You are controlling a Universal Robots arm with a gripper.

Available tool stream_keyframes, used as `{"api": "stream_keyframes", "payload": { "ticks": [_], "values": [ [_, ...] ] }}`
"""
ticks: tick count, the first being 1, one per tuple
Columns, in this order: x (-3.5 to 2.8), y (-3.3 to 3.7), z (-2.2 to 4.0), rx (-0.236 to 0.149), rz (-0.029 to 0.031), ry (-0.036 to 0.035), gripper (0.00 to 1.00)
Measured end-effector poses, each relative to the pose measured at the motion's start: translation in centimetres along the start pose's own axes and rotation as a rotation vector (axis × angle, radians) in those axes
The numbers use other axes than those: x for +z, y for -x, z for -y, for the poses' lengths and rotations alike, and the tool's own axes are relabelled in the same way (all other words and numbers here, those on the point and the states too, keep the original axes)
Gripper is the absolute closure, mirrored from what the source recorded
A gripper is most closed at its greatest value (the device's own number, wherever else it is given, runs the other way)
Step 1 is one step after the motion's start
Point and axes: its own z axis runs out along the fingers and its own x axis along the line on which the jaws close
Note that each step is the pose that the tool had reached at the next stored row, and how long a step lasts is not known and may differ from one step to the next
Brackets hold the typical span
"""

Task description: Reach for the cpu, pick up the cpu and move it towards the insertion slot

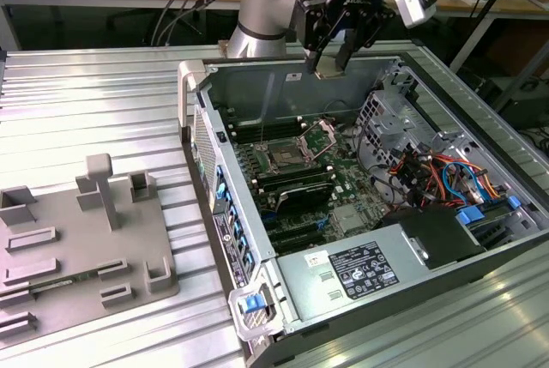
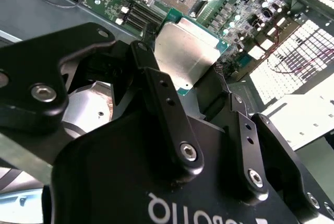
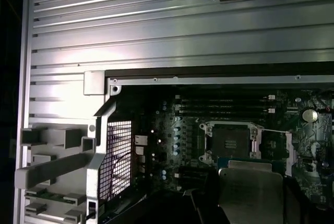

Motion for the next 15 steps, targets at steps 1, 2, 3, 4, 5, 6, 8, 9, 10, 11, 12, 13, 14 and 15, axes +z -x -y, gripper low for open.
{"api": "stream_keyframes", "payload": {
  "ticks": [1,2,3,4,5,6,8,9,10,11,12,13,14,15],
  "values": [
    [0.01,0.01,-0.09,0.001,0.0001,0.0000,0.45],
    [0.03,0.01,-0.21,0.003,0.0001,0.0000,0.45],
    [0.05,0.01,-0.35,0.005,0.0002,0.0001,0.45],
    [0.06,0.01,-0.46,0.007,0.0003,0.0001,0.45],
    [0.08,0.02,-0.66,0.010,0.0004,0.0001,0.45],
    [0.10,0.02,-0.78,0.012,0.0005,0.0002,0.45],
    [0.11,0.03,-0.93,0.016,0.0006,0.0002,0.45],
    [0.12,0.03,-0.95,0.016,0.0007,0.0003,0.45],
    [0.13,0.03,-1.07,0.018,0.0007,0.0003,0.45],
    [0.14,0.03,-1.12,0.019,0.0008,0.0003,0.45],
    [0.14,0.03,-1.15,0.020,0.0008,0.0004,0.45],
    [0.14,0.03,-1.17,0.021,0.0008,0.0003,0.45],
    [0.15,0.03,-1.20,0.021,0.0009,0.0004,0.45],
    [0.15,0.03,-1.23,0.022,0.0009,0.0004,0.45]
  ]
}}
